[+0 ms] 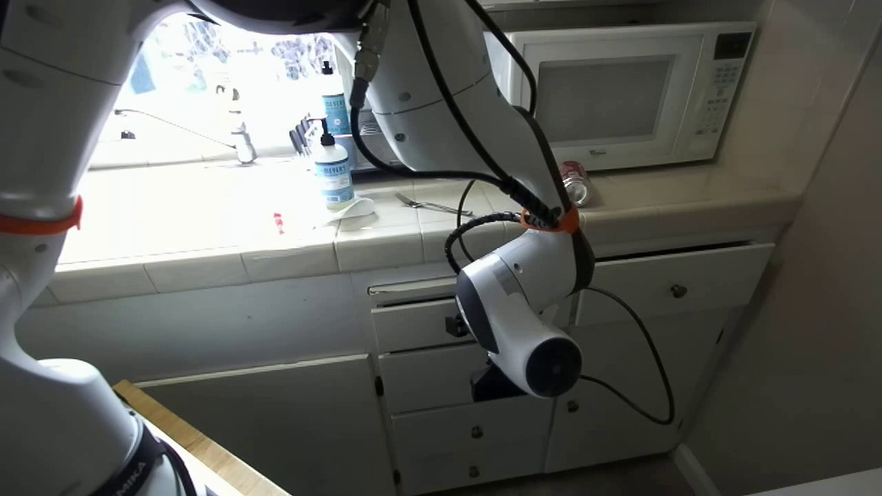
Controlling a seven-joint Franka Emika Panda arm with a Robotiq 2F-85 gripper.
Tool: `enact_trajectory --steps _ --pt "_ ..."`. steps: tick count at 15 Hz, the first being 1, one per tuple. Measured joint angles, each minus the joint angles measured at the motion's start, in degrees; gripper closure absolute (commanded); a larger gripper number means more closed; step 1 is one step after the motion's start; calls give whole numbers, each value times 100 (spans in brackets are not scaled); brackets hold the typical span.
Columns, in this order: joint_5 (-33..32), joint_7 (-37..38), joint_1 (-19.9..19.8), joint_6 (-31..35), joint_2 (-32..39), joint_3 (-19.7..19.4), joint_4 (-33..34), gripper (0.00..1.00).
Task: Close the drawer completely
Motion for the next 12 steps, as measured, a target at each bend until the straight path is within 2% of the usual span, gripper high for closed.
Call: enact_trajectory --steps 4,9,12 --pt "169 38 333 -540 140 -437 83 0" --pt "769 52 665 -1165 172 -671 205 0" --pt "883 30 792 -1487 189 -853 288 0"
